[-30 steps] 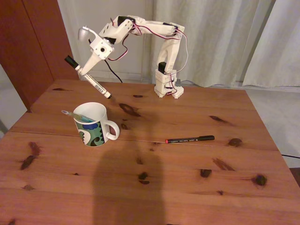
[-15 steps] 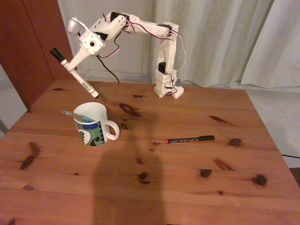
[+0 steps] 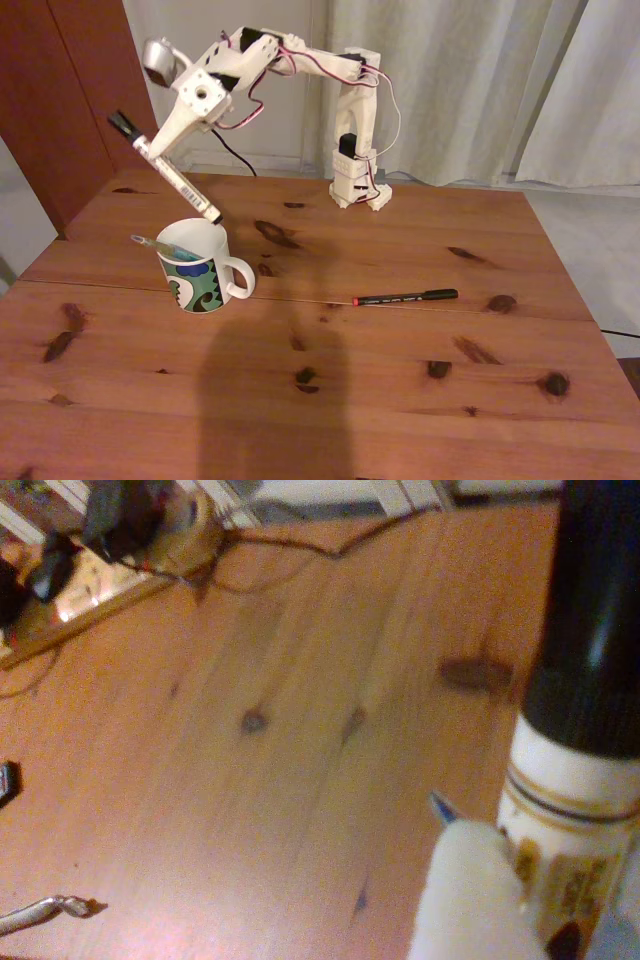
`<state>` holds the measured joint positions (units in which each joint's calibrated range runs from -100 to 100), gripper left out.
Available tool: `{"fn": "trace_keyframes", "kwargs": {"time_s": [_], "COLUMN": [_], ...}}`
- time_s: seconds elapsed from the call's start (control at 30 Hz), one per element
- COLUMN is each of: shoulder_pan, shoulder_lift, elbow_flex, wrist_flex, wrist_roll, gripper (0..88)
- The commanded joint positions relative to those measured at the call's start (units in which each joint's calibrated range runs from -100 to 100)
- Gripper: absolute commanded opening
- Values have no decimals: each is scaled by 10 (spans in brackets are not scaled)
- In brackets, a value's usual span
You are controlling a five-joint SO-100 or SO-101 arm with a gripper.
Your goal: Clean up the desk and place the pens and markers into the cup
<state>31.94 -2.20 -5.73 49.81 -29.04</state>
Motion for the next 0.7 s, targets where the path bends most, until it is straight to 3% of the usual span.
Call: {"fn": "trace_keyframes", "kwargs": {"time_s": [0.0, 0.67], "shoulder_pan": [-3, 28], "shoulder_lift": [6, 48], "elbow_flex": [-42, -34], "wrist_flex": [-22, -49], "wrist_roll": [-6, 54], "gripper": [9, 9]}}
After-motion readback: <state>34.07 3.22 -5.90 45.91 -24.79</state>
